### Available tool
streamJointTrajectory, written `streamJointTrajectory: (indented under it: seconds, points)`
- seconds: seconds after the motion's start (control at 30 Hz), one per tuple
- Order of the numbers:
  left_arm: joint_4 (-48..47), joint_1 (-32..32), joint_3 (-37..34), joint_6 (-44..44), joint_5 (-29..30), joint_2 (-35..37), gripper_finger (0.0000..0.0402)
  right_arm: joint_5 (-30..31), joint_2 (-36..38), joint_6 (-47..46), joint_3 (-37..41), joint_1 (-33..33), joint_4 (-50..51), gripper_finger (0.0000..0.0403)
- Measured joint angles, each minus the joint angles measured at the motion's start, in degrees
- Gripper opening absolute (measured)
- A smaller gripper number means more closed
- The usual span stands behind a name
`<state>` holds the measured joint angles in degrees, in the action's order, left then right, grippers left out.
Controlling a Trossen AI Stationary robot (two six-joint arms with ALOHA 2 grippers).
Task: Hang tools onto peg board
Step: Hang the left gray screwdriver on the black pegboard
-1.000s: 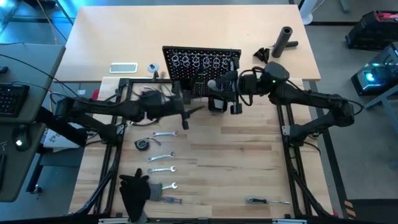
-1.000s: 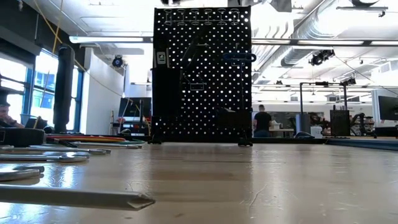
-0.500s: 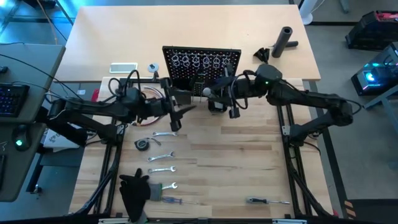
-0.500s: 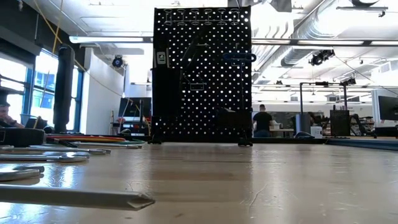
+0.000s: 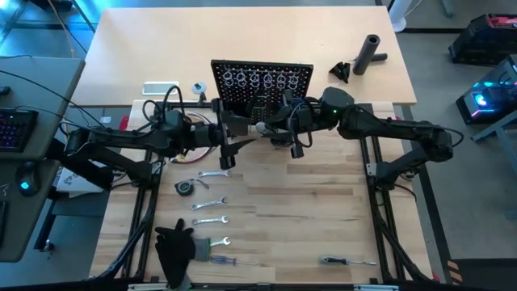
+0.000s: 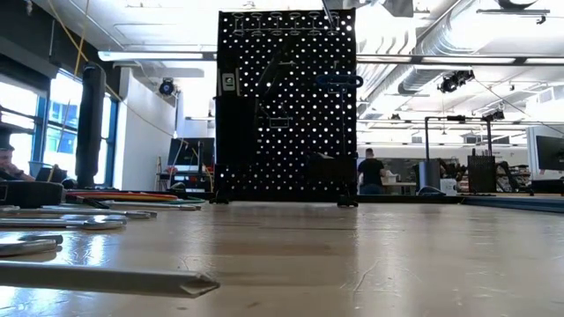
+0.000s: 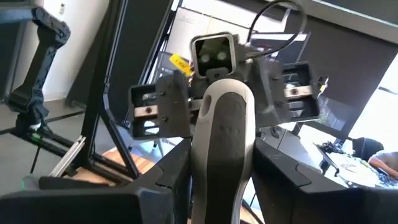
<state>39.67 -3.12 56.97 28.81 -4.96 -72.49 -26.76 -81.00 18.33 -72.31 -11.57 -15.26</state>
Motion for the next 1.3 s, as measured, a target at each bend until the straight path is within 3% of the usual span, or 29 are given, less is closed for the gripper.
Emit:
streamJointTrajectory:
  seconds: [0.57, 0.93, 1.3]
  points:
    - [-0.22, -1.13, 0.02, -3.23, -0.14, -2.91, 0.0215, -0.21, -2.71, 1.89, 0.00, 1.17, -3.77, 0.0127]
    - [-0.91, -1.59, 0.03, -3.29, -2.82, -3.10, 0.0131, 0.97, -2.71, 2.79, 0.00, 1.18, -3.00, 0.0127]
    - [-0.97, -1.76, 0.26, -3.88, -3.44, -3.30, 0.0118, 2.40, -2.54, 2.91, 0.02, 1.21, -2.10, 0.0128]
